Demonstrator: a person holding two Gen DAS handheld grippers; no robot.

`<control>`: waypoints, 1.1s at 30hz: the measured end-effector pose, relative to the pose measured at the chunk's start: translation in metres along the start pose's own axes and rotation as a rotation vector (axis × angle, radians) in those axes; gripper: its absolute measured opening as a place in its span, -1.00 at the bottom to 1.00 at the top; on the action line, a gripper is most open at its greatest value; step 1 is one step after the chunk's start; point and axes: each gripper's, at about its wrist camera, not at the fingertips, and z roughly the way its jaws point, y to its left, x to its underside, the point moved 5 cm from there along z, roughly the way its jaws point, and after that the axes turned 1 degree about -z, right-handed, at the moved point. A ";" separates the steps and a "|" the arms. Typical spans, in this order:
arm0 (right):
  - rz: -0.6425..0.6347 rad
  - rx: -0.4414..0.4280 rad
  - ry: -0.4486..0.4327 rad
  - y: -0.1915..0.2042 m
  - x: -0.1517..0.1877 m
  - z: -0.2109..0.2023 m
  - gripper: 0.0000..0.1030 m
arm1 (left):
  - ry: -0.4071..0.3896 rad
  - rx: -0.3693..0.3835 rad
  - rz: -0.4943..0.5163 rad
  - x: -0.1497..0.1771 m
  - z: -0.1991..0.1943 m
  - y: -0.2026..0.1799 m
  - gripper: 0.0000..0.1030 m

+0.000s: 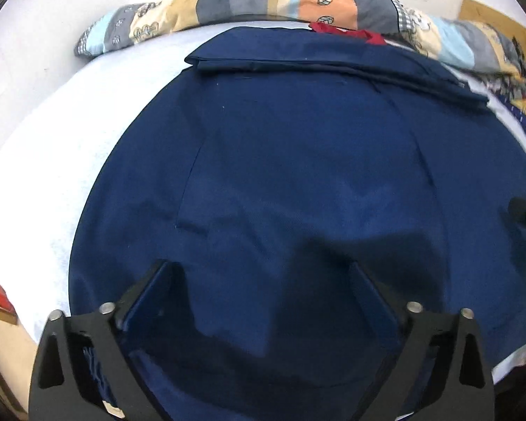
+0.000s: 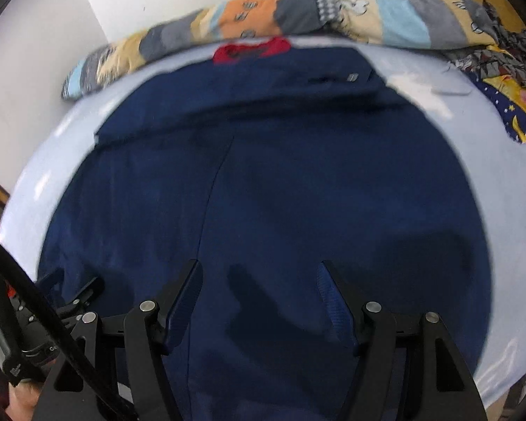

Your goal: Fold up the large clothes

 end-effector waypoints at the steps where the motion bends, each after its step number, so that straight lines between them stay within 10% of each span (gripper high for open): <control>1: -0.005 0.016 0.007 0.003 0.008 0.006 0.40 | -0.013 -0.009 0.011 0.003 -0.003 0.000 1.00; 6: -0.071 0.128 -0.026 0.014 0.031 0.013 0.43 | -0.044 -0.041 0.000 0.009 -0.015 0.002 1.00; 33: -0.085 0.129 -0.073 0.026 0.076 0.005 0.81 | -0.140 -0.073 -0.018 0.033 -0.018 -0.003 1.00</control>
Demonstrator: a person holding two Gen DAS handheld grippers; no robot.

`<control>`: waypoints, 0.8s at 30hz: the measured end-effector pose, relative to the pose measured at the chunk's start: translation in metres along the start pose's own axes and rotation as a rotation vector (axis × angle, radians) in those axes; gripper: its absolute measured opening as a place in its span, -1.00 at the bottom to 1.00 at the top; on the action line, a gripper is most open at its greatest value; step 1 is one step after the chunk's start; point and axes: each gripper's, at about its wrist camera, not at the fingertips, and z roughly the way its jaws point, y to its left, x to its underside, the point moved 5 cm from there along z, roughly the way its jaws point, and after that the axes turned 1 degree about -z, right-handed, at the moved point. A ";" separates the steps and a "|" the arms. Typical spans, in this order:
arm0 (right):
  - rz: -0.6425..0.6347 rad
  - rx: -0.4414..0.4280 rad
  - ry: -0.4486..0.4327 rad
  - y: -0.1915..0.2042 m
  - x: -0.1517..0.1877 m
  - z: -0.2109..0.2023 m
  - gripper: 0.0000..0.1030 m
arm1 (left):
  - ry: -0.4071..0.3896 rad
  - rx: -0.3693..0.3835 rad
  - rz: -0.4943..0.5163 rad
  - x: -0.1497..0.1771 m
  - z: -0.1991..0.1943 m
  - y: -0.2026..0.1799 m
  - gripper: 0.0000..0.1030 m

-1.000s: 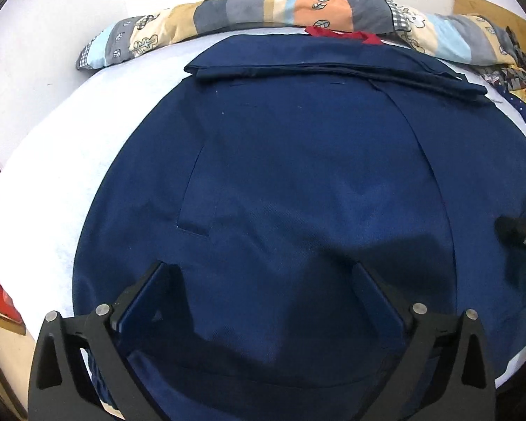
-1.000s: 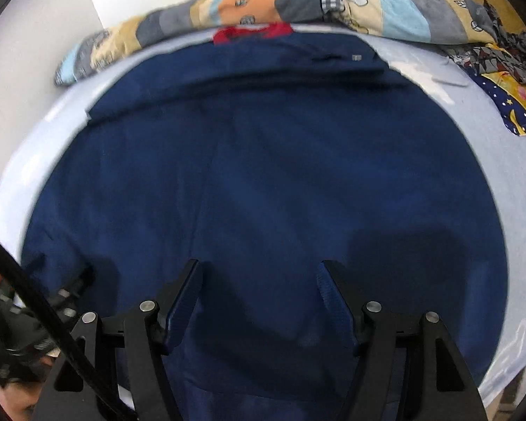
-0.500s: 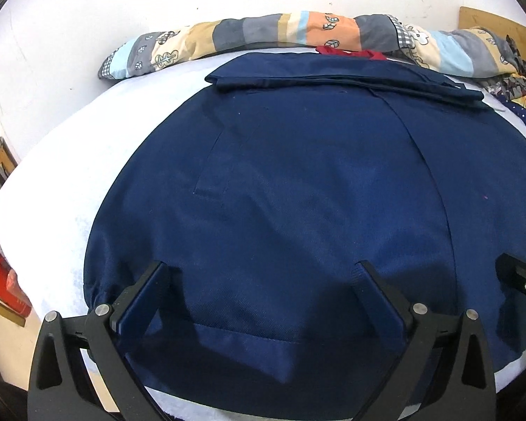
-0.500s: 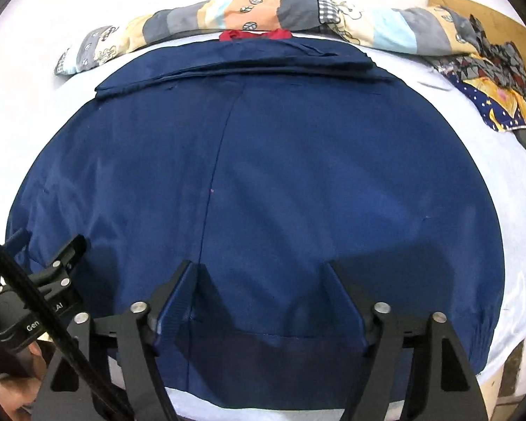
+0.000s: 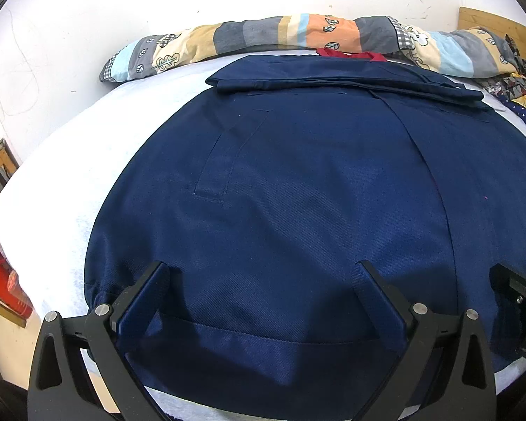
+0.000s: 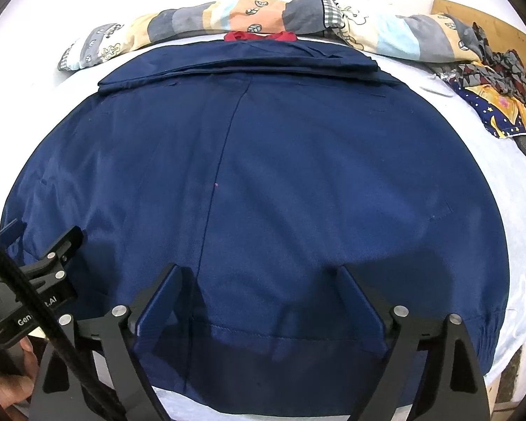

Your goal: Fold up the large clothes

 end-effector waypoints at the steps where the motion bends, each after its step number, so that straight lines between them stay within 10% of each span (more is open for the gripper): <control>1: -0.004 0.001 -0.001 0.000 0.001 0.000 0.83 | 0.000 0.000 0.001 0.000 0.000 0.000 1.00; 24: 0.037 -0.048 0.060 -0.015 0.010 -0.010 0.97 | 0.072 0.040 -0.008 0.006 -0.002 0.013 1.00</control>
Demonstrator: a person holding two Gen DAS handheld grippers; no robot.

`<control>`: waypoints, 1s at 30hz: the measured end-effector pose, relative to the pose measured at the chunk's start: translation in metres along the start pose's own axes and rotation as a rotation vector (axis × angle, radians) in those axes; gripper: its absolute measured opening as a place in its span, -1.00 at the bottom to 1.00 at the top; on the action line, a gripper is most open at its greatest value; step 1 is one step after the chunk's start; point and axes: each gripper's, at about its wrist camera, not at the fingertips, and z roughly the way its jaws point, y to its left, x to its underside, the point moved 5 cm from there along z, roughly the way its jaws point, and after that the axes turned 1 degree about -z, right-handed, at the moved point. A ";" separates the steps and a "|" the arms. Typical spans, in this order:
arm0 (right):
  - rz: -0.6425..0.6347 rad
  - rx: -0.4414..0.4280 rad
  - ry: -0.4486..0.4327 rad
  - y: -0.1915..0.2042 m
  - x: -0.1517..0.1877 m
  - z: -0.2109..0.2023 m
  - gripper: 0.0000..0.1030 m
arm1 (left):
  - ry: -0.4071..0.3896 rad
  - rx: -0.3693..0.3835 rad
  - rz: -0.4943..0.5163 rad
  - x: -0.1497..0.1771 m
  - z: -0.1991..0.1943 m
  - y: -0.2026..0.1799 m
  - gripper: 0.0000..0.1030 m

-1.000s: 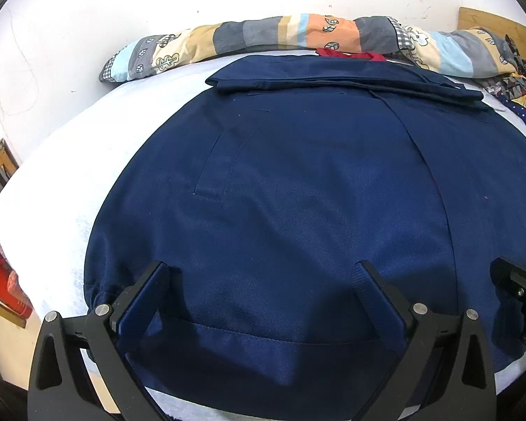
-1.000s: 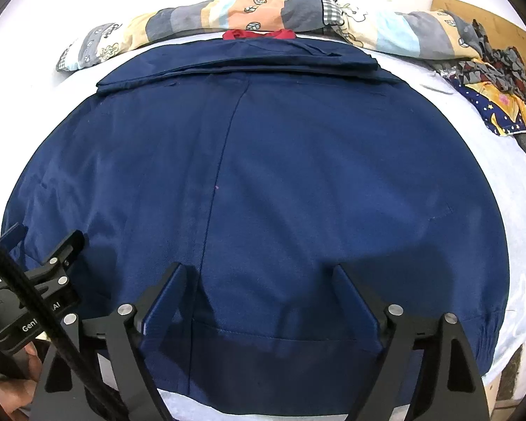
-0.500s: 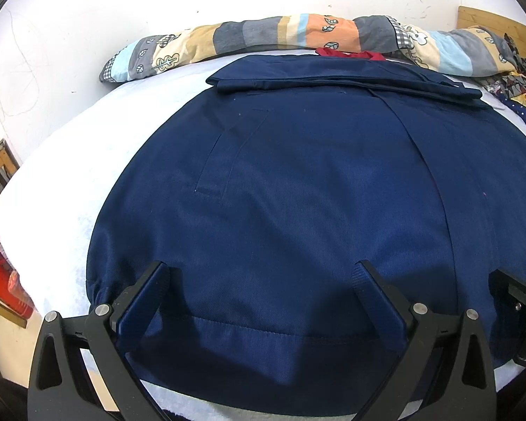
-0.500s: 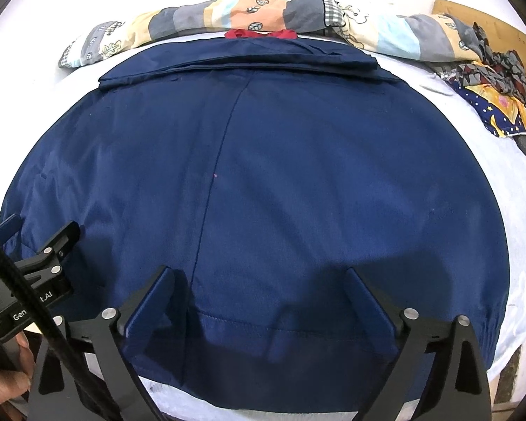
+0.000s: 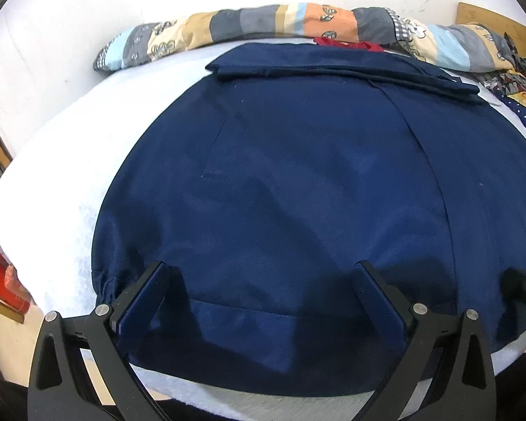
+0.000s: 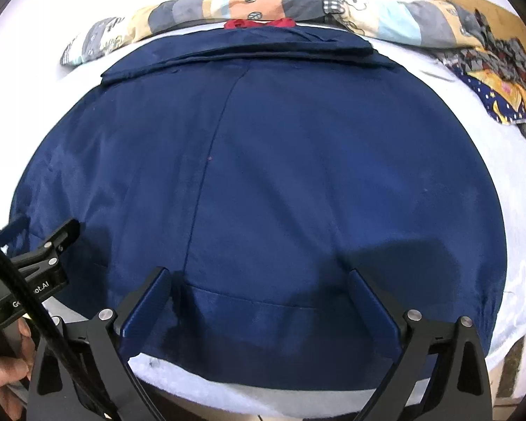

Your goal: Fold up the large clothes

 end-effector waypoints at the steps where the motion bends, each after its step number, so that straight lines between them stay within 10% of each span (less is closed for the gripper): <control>1: 0.020 -0.005 -0.003 -0.004 0.000 -0.002 0.96 | 0.016 0.007 -0.012 0.000 0.000 0.004 1.00; 17: 0.462 -0.053 -0.146 -0.143 -0.017 -0.072 0.92 | 0.060 0.068 -0.052 -0.018 -0.026 0.055 1.00; 25: 0.768 -0.183 -0.132 -0.218 0.014 -0.075 0.92 | 0.142 0.194 -0.305 -0.012 -0.021 0.124 1.00; 30: 0.823 -0.258 -0.087 -0.224 0.030 -0.063 0.50 | 0.190 0.294 -0.388 -0.004 -0.013 0.130 0.70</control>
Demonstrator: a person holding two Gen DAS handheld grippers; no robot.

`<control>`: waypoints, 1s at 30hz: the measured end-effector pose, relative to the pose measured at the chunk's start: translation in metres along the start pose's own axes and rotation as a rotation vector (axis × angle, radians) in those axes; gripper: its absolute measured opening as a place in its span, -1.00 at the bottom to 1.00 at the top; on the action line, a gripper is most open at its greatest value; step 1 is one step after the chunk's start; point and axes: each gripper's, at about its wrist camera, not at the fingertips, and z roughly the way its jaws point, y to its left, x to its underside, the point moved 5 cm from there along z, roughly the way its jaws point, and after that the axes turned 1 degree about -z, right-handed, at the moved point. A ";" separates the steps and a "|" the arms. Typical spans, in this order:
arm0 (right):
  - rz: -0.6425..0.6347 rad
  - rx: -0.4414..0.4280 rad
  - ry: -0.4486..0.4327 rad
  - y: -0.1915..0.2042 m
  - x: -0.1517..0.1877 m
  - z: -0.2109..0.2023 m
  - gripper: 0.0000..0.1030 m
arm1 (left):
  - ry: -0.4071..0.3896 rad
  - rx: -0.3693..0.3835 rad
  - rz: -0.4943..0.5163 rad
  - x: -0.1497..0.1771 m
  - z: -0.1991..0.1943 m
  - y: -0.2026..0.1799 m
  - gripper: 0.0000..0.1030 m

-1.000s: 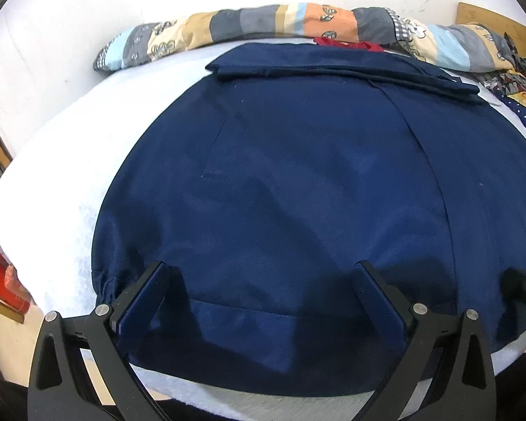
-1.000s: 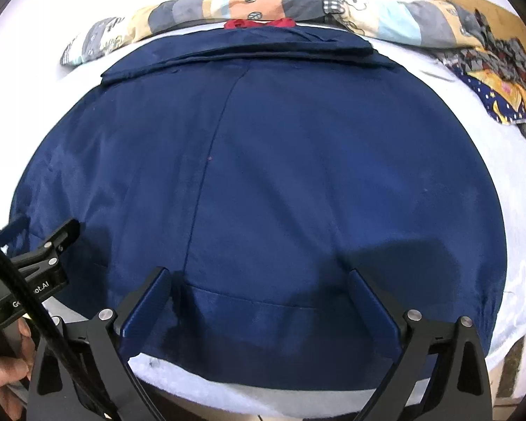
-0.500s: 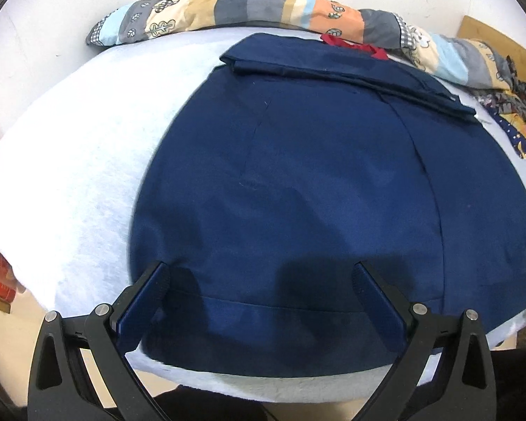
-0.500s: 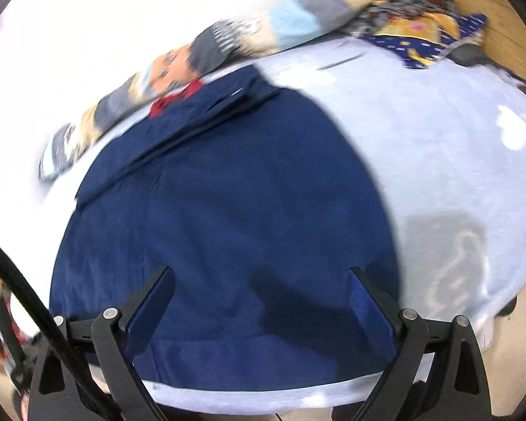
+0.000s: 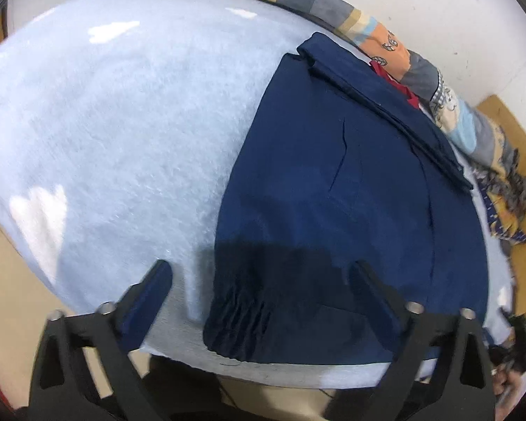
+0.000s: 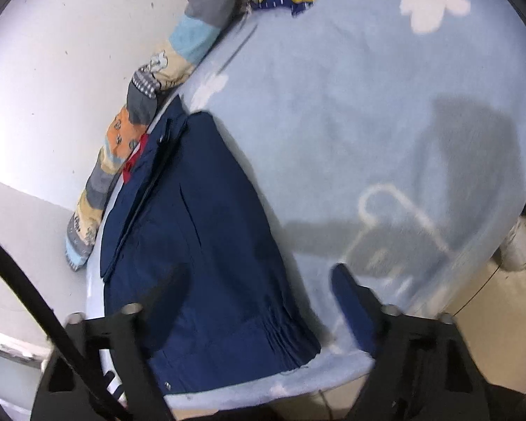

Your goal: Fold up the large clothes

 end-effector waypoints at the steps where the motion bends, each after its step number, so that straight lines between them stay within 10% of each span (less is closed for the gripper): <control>1: -0.001 -0.001 0.017 -0.001 0.002 0.003 0.36 | 0.015 0.018 -0.005 0.001 0.001 0.001 0.50; 3: -0.002 -0.006 0.041 -0.002 0.007 0.008 0.31 | 0.030 0.031 -0.014 0.004 0.004 0.001 0.22; 13: -0.068 0.007 0.131 0.008 0.030 0.035 0.30 | 0.162 0.103 -0.065 -0.004 0.014 0.020 0.24; 22: -0.067 0.044 0.135 0.002 0.028 0.041 0.27 | 0.308 0.166 0.153 0.000 0.028 -0.009 0.39; 24: -0.087 0.049 0.137 0.005 0.028 0.042 0.27 | 0.297 0.179 0.179 0.002 0.024 -0.014 0.07; 25: -0.082 0.018 0.144 0.007 0.029 0.043 0.23 | 0.285 0.196 0.188 0.002 0.020 -0.016 -0.36; 27: -0.103 -0.072 0.167 0.021 0.030 0.042 -0.37 | 0.279 0.225 0.191 0.000 0.018 -0.020 -0.40; 30: -0.181 -0.065 0.156 0.035 0.030 0.041 -0.50 | 0.296 0.178 0.194 0.000 0.027 -0.015 -0.40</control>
